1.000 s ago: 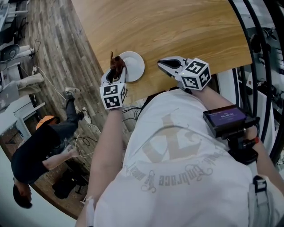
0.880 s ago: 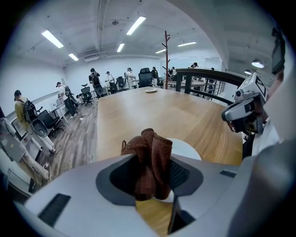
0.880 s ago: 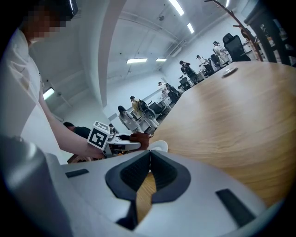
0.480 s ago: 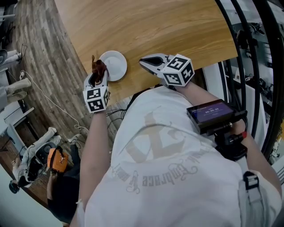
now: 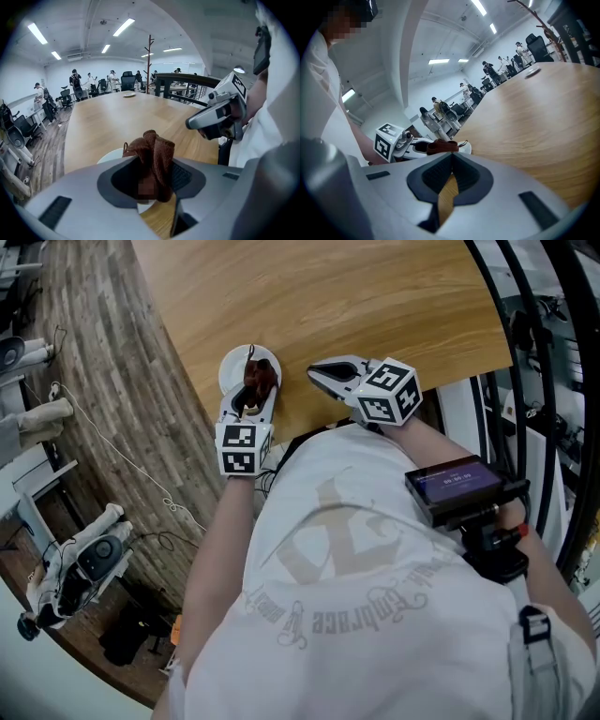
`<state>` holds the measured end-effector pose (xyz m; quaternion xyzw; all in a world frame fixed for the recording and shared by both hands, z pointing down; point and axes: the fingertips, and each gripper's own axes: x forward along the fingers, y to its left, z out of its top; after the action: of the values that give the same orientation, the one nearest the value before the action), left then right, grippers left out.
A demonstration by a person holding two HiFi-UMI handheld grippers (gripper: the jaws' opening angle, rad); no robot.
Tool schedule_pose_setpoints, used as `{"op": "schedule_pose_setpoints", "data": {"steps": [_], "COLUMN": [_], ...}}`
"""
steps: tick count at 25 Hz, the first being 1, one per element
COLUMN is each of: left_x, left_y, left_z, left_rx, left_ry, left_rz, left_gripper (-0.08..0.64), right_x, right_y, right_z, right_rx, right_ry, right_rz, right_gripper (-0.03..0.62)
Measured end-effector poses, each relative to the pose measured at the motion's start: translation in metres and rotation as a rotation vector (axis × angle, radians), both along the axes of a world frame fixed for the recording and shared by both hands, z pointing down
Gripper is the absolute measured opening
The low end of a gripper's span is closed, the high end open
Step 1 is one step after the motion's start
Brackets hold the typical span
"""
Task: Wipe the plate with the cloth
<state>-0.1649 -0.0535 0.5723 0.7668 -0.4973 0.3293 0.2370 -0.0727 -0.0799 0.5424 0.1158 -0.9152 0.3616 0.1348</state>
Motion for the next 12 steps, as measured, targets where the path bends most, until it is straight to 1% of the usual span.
{"op": "schedule_pose_setpoints", "data": {"steps": [4, 7, 9, 12], "left_x": [0.024, 0.022, 0.011, -0.010], "left_y": [0.005, 0.012, 0.019, 0.029], "left_z": [0.001, 0.001, 0.002, 0.005], "left_rx": [0.010, 0.008, 0.002, -0.003], "left_ry": [0.007, -0.015, -0.033, -0.051], "left_rz": [0.050, 0.055, 0.031, -0.034], "left_gripper": [0.170, 0.170, 0.170, 0.170], "right_x": [0.000, 0.000, -0.001, -0.003], "right_y": [0.002, 0.003, 0.005, 0.007], "right_z": [0.001, 0.002, 0.003, 0.003], "right_rx": [0.002, 0.000, -0.001, 0.000], "right_ry": [-0.001, 0.002, 0.004, 0.005], "right_rz": [-0.005, -0.012, -0.021, -0.039], "right_gripper": [0.014, 0.014, 0.014, 0.014]}}
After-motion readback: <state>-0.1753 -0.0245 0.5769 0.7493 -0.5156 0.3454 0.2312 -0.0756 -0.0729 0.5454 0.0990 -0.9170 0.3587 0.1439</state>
